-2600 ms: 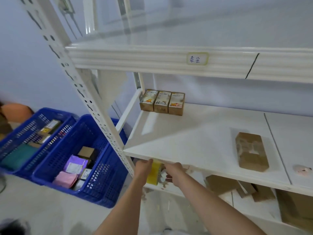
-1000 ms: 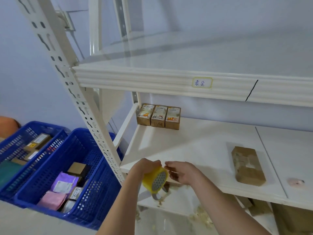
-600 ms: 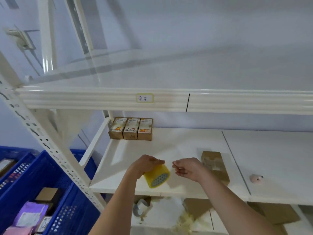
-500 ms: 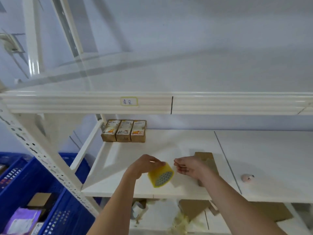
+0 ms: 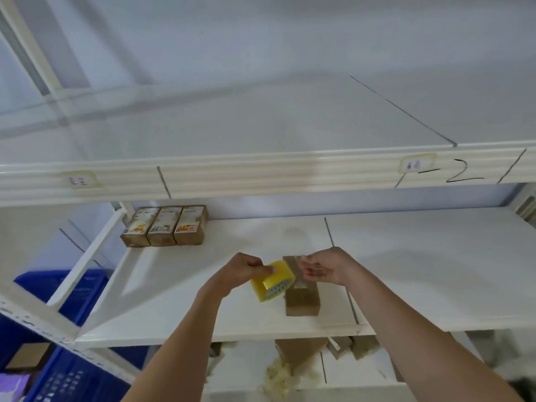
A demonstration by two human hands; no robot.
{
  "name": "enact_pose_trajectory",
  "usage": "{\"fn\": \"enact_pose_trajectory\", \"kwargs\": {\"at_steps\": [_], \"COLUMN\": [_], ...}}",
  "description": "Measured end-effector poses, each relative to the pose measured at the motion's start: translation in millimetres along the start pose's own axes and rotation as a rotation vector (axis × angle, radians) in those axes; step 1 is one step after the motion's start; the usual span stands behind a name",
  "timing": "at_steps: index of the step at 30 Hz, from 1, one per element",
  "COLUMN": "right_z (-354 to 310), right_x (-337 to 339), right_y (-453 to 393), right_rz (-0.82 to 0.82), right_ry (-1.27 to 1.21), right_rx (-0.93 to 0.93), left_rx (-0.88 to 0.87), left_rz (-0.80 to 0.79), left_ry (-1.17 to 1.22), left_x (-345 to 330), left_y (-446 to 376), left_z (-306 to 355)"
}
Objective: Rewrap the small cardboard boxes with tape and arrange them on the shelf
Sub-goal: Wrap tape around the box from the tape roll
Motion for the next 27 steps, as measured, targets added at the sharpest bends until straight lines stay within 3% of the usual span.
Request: {"fn": "enact_pose_trajectory", "kwargs": {"at_steps": [9, 15, 22, 27], "right_z": [4.6, -18.2, -22.7, 8.4], "right_x": [22.3, 31.5, 52.5, 51.0], "right_y": [-22.6, -25.5, -26.1, -24.0], "right_rz": [0.107, 0.156, 0.191, 0.173], "right_ry": [0.047, 0.046, 0.045, 0.014], "right_rx": [0.072, 0.13, 0.079, 0.028], "left_rx": [0.087, 0.196, 0.15, 0.19], "left_rz": [0.129, 0.174, 0.076, 0.045], "left_ry": [-0.036, -0.351, -0.175, -0.355], "left_x": [-13.4, 8.0, 13.6, 15.6], "left_y": [-24.6, -36.4, -50.7, -55.9], "left_z": [-1.6, -15.1, -16.7, -28.0]}}
Point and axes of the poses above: each hand's wrist, its own y-axis away from the middle knuckle, its own x-axis out of the back of the hand, z = x × y, the point moved 6 cm from there along -y, towards the middle knuckle, and after that the axes turned 14 degrees about -y, right-handed, at the moved point
